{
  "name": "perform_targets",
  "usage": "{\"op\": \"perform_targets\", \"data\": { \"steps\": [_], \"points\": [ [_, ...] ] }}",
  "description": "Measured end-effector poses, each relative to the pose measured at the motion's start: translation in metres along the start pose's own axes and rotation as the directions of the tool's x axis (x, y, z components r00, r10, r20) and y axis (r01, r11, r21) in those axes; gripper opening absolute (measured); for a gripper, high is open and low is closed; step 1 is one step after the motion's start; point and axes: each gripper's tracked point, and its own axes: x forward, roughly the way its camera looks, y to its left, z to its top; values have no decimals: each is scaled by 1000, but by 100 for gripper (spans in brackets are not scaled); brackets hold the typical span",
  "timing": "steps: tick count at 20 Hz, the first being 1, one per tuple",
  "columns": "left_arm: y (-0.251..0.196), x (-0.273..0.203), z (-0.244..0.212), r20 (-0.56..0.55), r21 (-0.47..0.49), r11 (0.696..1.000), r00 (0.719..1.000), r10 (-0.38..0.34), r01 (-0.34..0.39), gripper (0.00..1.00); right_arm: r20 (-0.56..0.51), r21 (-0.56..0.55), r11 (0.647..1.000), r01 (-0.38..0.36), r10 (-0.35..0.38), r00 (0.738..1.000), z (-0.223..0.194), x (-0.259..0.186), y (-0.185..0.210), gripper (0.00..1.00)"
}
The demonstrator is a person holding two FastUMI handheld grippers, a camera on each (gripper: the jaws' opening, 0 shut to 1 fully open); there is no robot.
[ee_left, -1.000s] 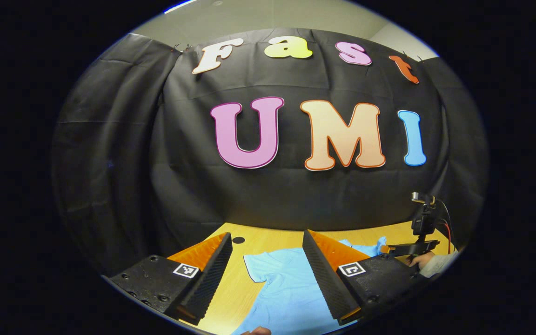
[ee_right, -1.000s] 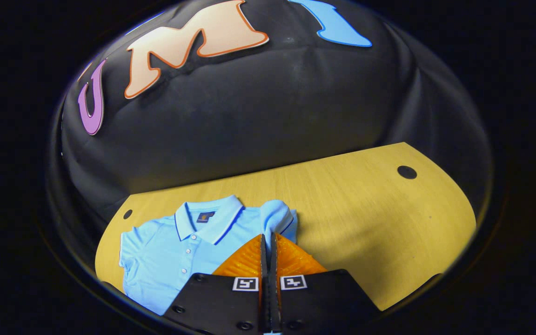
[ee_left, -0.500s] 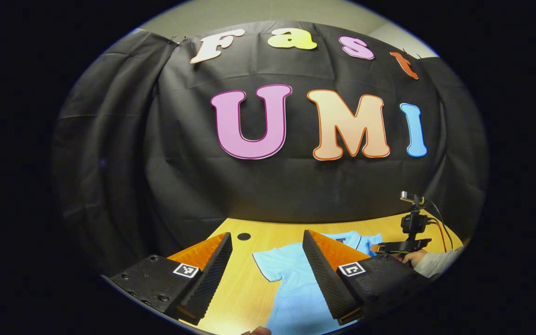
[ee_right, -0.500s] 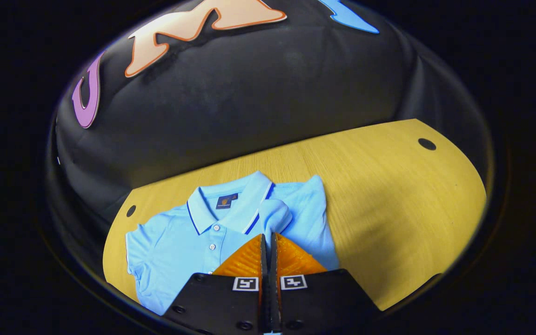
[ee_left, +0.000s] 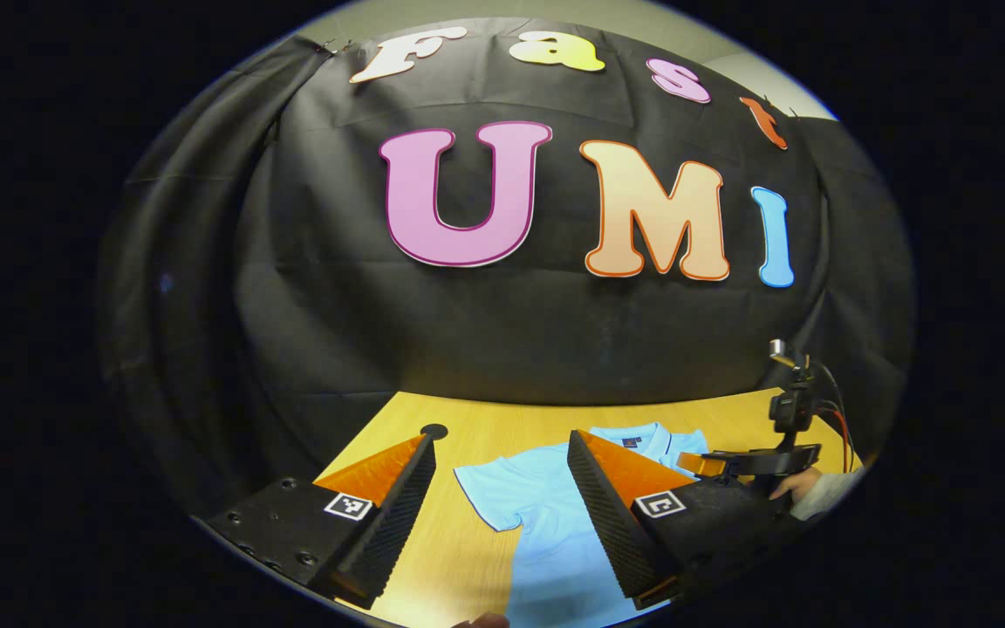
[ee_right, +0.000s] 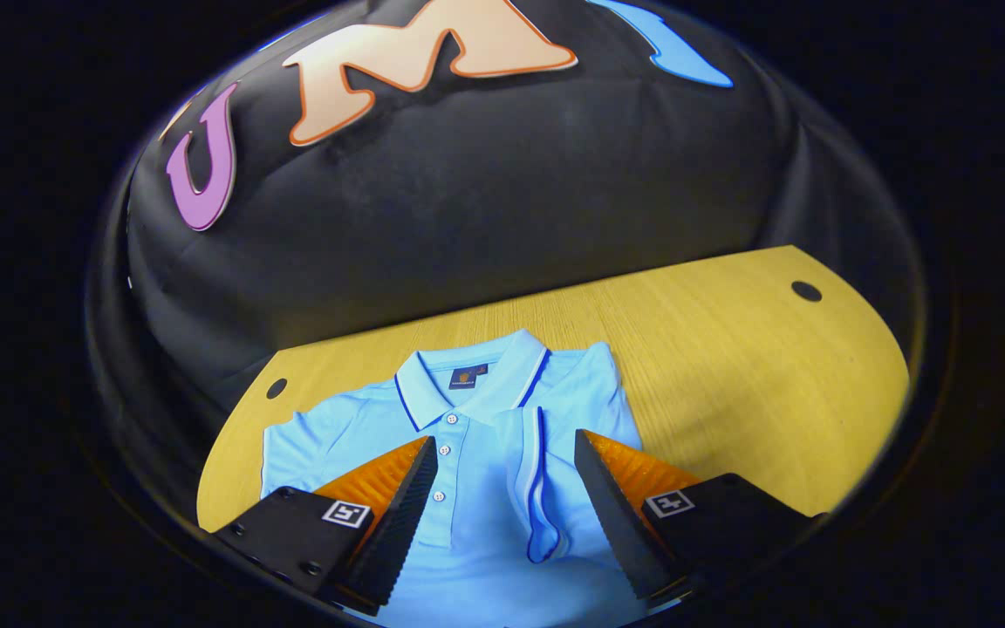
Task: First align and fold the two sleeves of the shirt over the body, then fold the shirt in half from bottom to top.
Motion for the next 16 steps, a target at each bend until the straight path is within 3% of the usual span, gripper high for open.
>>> {"op": "perform_targets", "data": {
  "steps": [1,3,4,6,15,16],
  "points": [
    [0,8,-5,-6,-5,1000,1000,-10,10,93,12,-19,1000,3,-3,1000,3,-10,-3,98],
    [-2,28,-14,-22,-9,1000,999,-22,22,93,35,-60,998,26,-24,999,7,-35,-15,98],
    [-4,37,-19,-30,-12,1000,999,-25,25,93,44,-70,997,36,-33,998,6,-46,-19,94],
    [-4,54,-30,-51,-16,999,998,-31,30,93,49,-74,996,57,-53,997,2,-69,-32,98],
    [4,124,-99,-179,-9,999,983,-36,35,93,-27,-37,981,193,-194,981,-59,-129,-93,98],
    [6,132,-105,-192,-19,999,981,-33,30,94,-28,-41,978,205,-206,978,-62,-132,-97,94]
  ]
}}
